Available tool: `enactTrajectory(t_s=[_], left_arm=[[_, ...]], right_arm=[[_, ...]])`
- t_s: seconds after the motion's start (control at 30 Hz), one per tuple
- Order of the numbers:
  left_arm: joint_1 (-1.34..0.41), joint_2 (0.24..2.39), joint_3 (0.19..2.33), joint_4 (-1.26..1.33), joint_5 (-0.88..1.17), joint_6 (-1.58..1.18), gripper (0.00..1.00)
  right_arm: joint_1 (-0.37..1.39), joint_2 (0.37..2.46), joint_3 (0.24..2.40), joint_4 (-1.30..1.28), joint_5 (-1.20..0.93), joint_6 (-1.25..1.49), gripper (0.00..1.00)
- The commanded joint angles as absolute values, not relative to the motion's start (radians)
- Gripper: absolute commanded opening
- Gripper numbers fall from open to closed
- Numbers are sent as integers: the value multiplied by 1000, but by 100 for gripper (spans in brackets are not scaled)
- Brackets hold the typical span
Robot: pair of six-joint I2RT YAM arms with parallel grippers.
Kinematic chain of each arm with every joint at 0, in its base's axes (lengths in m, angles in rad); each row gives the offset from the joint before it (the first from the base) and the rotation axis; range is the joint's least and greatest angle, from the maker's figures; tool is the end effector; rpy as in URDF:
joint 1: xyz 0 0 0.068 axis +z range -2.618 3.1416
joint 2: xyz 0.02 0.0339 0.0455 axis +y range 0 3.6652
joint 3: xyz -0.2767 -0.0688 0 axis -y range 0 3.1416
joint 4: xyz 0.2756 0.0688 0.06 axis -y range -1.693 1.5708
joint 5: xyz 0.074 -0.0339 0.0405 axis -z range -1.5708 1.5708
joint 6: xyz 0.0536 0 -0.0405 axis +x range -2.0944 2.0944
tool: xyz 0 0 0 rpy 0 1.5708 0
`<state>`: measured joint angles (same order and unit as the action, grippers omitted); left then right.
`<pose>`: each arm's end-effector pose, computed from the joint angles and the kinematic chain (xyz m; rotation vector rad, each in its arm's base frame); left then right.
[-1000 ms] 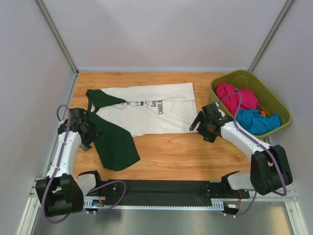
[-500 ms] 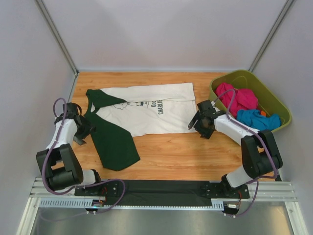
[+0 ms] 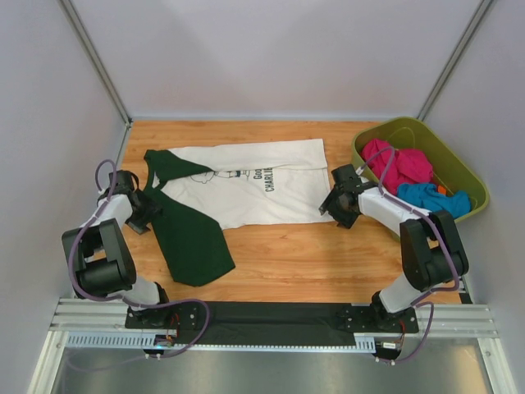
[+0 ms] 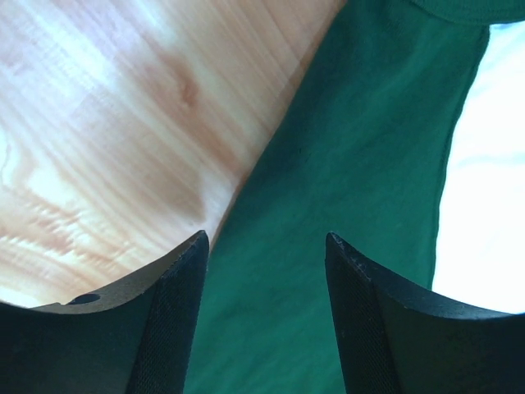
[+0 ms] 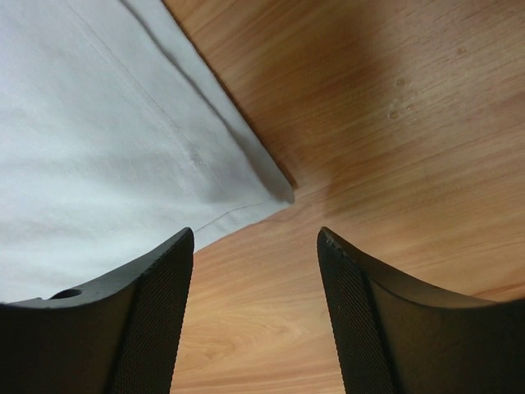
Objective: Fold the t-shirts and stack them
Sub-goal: Fold the tshirt
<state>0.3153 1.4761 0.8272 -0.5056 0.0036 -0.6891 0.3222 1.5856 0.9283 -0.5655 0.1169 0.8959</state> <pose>0.2865 0.0932 0.1535 -1.3137 2.3943 -0.1120 0.3077 0.0961 0.1497 0.8159 2.6645 0.1465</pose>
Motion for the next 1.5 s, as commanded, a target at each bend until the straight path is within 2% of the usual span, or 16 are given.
enactTrajectory(t_s=[0.0,0.17,0.7,0.77,0.8,0.87,0.9,0.93,0.97,1.0,1.07,1.13,1.17,1.47], left_arm=[[324,1502,834,-443,15,-652,65],[324,1511,836,-431,2,-649,62],[324,1572,841,-411,2,-624,58],[322,1572,835,-411,9,-627,54],[324,1574,830,-410,9,-629,46],[324,1569,818,-410,6,-629,40],[322,1569,815,-408,6,-629,31],[322,1571,816,-408,5,-630,27],[322,1572,818,-407,3,-630,22],[322,1575,821,-407,2,-630,12],[322,1591,845,-416,2,-626,3],[322,1595,860,-434,2,-618,0],[322,1589,871,-439,2,-615,0],[322,1480,925,-483,-64,-609,0]], right_arm=[[319,1577,948,-558,164,923,63],[319,1597,937,-542,164,928,51],[319,1693,968,-511,184,871,37],[318,1703,976,-514,186,871,36],[319,1704,977,-518,189,871,35],[319,1706,977,-525,195,874,32],[318,1706,979,-528,198,876,31],[319,1703,979,-531,201,876,29],[319,1703,977,-529,206,877,24],[319,1703,977,-532,207,879,21],[319,1700,977,-534,212,879,12],[319,1695,977,-538,215,880,2],[319,1694,980,-543,216,882,0],[318,1649,989,-568,227,887,0]])
